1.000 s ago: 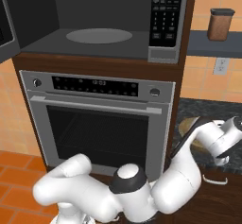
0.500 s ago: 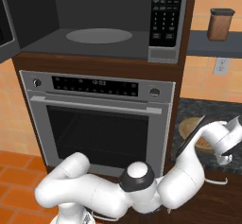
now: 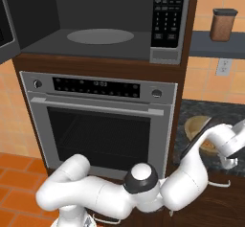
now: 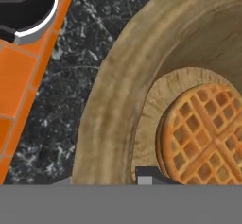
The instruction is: Open the microwave, place the bowl with waffle inside the microwave, then close the microwave door and turn it on.
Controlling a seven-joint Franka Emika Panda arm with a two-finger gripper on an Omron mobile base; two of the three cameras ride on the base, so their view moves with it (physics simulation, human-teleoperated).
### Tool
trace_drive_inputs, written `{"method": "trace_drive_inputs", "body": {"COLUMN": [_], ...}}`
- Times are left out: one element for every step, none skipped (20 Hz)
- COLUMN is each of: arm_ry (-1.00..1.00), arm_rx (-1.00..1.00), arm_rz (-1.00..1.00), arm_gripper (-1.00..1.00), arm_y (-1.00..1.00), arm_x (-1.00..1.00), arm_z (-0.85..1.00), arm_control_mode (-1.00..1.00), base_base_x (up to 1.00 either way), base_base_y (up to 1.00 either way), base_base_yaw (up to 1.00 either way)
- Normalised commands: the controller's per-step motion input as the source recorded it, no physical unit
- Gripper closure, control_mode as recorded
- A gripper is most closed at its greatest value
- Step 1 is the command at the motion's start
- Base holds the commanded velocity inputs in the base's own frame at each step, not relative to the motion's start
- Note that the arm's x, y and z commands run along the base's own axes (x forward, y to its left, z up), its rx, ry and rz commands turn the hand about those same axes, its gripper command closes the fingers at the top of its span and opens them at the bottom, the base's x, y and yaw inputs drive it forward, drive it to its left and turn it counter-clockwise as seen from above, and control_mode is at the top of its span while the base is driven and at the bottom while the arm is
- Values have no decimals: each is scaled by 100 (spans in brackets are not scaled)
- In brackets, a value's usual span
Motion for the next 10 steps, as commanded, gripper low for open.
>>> {"method": "trace_drive_inputs", "body": {"arm_ry": [-5,-18,-21,-22,-22,-28,-25,-20,-17,-13], "arm_rx": [13,17,17,16,14,12,9,3,0,0], "arm_rz": [0,0,0,0,0,0,-5,-10,-13,-15], "arm_gripper": [100,100,100,100,100,100,100,100,100,100], "arm_y": [0,-8,-10,-16,-12,-6,0,0,0,0], "arm_x": [-15,-44,-64,-79,-87,-100,-100,-100,-100,-100], "arm_z": [0,19,30,36,41,43,40,33,24,16], "arm_control_mode": [-100,-100,-100,-100,-100,-100,-100,-100,-100,-100], "base_base_x": [0,0,0,0,0,0,0,0,0,0], "base_base_y": [0,0,0,0,0,0,0,0,0,0], "base_base_yaw": [0,0,0,0,0,0,0,0,0,0]}}
